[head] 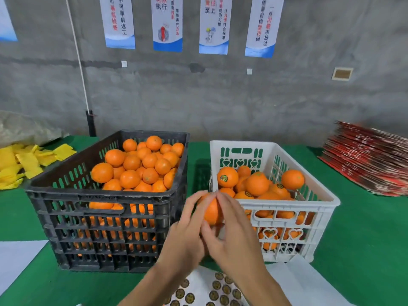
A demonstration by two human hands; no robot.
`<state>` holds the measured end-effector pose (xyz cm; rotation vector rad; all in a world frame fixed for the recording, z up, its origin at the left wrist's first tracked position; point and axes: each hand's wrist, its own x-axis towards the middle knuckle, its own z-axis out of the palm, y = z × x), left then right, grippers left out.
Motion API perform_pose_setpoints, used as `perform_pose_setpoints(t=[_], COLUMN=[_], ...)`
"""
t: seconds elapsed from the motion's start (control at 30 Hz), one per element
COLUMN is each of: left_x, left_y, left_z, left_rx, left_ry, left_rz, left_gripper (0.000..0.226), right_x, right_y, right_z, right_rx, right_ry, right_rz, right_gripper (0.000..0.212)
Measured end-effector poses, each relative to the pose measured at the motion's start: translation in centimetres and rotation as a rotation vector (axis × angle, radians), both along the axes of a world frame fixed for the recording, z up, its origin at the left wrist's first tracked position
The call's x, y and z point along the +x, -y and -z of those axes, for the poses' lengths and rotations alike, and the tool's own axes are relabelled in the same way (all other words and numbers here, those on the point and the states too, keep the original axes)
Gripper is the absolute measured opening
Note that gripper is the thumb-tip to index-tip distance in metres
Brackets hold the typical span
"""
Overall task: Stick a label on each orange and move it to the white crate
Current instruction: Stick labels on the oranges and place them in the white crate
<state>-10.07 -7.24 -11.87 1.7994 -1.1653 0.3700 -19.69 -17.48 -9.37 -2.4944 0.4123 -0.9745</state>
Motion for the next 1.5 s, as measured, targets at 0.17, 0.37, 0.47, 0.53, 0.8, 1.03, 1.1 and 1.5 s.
perform_pose_setpoints(t=[0.17,0.37,0.47,0.53,0.8,1.03,1.1,1.5], left_x=[0.7,5.8,9.5,12.4,23.7,26.2,26.4,14.6], left_y=[6.2,6.2,4.5,3.9,5.5,9.7,9.5,0.5], left_z=[-8.8,-12.9,-13.3,-13.5,-11.9,-12.0,-11.9,-15.4], left_rx=[0.047,0.264,0.335,0.428,1.04,1.31,1.292,0.068], left_ry=[0.112,0.253,0.162,0.093,-0.119,0.07,0.083,0.116], left_rz=[-0.036,-0.231,-0.347,-0.406,-0.337,-0.39,-0.406,-0.095], left_gripper=[0.071,0.063,0.054,0.05,0.078,0.084,0.066,0.051], right_x=[2.5,5.3,8.0,10.1,18.8,22.0,22.0,14.9], right_y=[5.8,8.1,5.9,4.6,3.6,4.8,5.1,1.9], right_z=[-6.9,-8.9,-9.0,-9.0,-7.9,-6.5,-6.2,-8.4], right_rx=[-0.095,-0.28,-0.335,-0.301,-0.16,-0.058,-0.038,0.322], right_ry=[0.128,-0.011,0.013,0.008,-0.052,0.033,0.033,0.269], right_rz=[0.258,0.322,0.206,0.14,-0.054,-0.051,-0.055,-0.168], right_gripper=[0.066,0.06,0.059,0.057,0.048,0.043,0.042,0.047])
